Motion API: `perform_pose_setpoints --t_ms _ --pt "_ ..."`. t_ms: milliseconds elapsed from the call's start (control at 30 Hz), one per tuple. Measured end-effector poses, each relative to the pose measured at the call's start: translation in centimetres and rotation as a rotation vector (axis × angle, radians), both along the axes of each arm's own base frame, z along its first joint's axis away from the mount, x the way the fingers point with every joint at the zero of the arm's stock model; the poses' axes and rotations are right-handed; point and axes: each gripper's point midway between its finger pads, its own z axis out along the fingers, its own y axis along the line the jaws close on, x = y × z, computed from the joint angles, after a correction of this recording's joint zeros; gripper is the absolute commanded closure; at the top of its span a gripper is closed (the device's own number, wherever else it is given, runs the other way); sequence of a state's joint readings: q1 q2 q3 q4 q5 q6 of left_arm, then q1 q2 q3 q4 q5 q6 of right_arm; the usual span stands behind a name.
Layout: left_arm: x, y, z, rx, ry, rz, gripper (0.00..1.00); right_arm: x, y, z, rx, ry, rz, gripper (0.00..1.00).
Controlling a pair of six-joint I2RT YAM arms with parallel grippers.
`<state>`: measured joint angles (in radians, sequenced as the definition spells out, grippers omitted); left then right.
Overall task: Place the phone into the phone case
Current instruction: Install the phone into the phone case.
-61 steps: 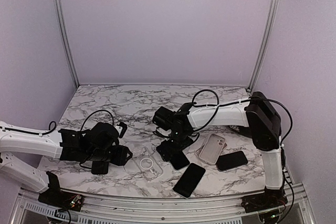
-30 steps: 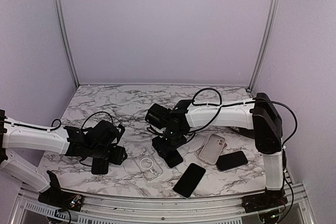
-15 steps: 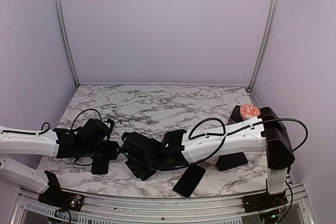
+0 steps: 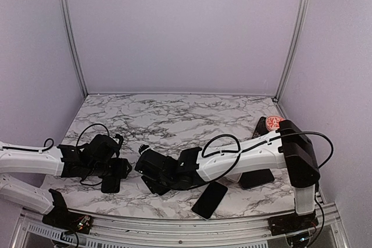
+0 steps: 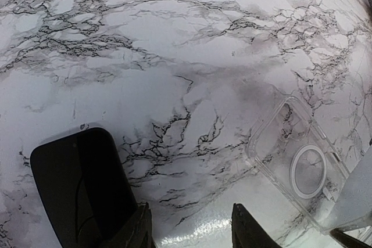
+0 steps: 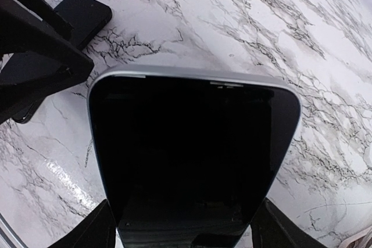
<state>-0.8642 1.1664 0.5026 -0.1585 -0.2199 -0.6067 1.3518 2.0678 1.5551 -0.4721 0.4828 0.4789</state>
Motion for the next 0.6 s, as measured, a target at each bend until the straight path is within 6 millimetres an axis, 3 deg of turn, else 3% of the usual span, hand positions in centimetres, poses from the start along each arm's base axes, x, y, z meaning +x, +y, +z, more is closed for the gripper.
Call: perform_pose_setpoints --t_ms 600 --pt "0.3 -0.2 -0.1 -0.006 -0.002 0.003 0.53 -0.3 -1.7 -3.2 -0.03 0.056 -0.034 0.52"
